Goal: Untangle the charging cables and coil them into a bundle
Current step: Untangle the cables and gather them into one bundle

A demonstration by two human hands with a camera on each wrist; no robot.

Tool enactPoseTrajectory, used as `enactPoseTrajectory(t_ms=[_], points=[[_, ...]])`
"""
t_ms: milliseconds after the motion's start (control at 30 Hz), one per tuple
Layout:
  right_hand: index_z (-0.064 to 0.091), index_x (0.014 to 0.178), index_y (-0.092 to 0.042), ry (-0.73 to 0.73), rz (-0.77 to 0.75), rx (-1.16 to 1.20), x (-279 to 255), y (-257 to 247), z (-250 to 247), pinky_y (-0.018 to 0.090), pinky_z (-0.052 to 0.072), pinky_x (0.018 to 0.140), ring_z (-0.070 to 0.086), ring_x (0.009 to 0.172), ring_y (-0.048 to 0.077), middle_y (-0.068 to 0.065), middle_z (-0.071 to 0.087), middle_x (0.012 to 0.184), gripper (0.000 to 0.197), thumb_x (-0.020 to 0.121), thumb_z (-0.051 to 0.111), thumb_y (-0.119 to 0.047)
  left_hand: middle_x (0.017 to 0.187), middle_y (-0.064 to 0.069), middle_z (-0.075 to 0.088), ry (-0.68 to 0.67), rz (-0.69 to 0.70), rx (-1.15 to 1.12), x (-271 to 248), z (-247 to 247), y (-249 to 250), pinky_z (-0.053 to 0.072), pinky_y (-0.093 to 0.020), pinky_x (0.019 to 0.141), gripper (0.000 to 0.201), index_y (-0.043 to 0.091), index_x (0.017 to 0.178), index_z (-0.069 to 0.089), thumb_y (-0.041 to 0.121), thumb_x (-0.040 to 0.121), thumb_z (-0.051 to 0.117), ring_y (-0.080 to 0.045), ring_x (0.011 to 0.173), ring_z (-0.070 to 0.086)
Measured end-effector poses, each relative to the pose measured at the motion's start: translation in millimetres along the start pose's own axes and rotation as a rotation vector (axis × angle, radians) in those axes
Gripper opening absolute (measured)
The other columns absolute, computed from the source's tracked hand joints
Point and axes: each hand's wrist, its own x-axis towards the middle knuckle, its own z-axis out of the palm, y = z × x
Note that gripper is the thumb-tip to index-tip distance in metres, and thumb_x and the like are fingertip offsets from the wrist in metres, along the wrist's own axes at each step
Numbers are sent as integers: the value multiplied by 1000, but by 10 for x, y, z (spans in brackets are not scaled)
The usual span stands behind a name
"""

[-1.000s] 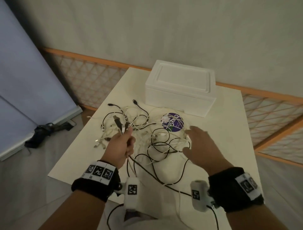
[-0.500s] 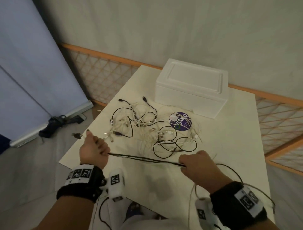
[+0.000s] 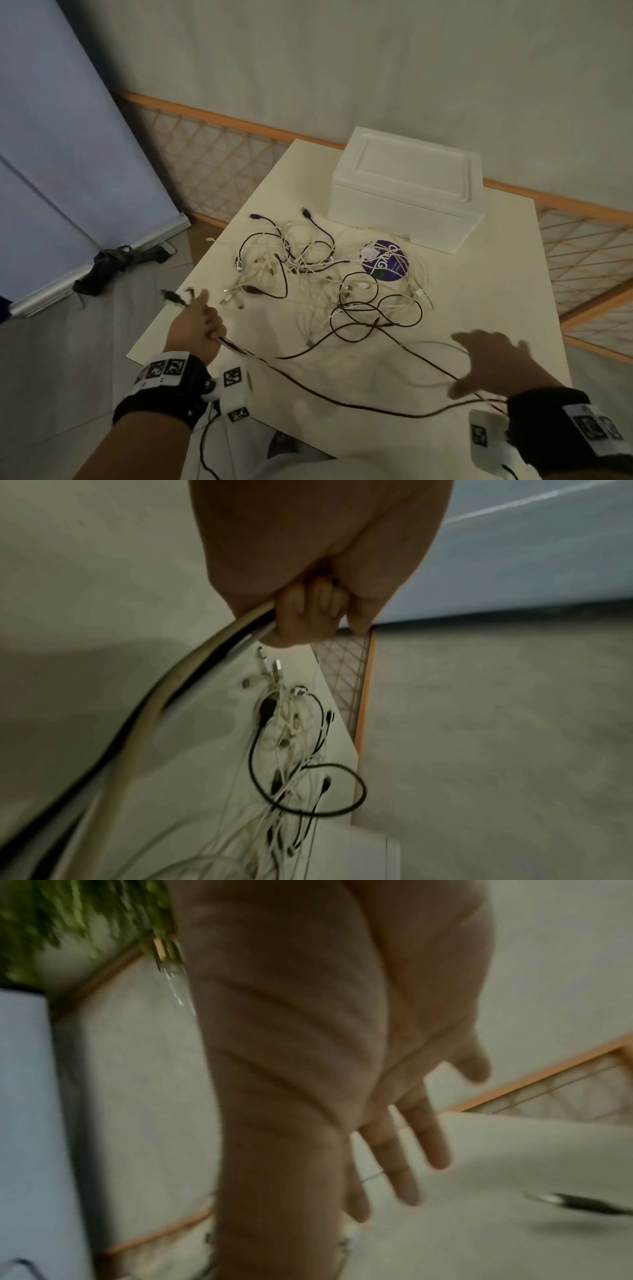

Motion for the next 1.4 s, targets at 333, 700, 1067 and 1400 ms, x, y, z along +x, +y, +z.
enactPoseTrajectory(t_ms=[333,700,1067,1400], points=[[57,124,-19,331,-602,15,646,-1925,-205,39,45,91,55,110,28,7,56,120,37,93,40,-8,44,7,23,-184,-115,155,-77,141,-167,17,-18,35,39,20,62,33,16,95,53,-7,33,21],[64,98,-19,384,-530,190,858,-1980,-220,32,44,81,56,100,22,1,56,102,16,93,50,-21,61,-2,52,-293,-94,277,-38,285,60,24,-17,36,46,12,60,42,36,99,44,-8,34,25],[54,95,-25,585,-529,1030,387,-2044,-1152,25,50,58,63,58,9,-4,68,68,11,93,49,-15,79,-7,48,-631,28,346,-302,1206,-66,28,-21,43,18,12,93,69,29,88,63,-10,45,27],[45,84,-22,506,-453,1231,395,-2011,-1084,23,36,43,44,44,12,-2,57,50,19,91,59,-33,60,3,44,-778,-29,256,-222,1268,-38,25,-18,37,15,20,66,72,25,77,63,-4,37,29]])
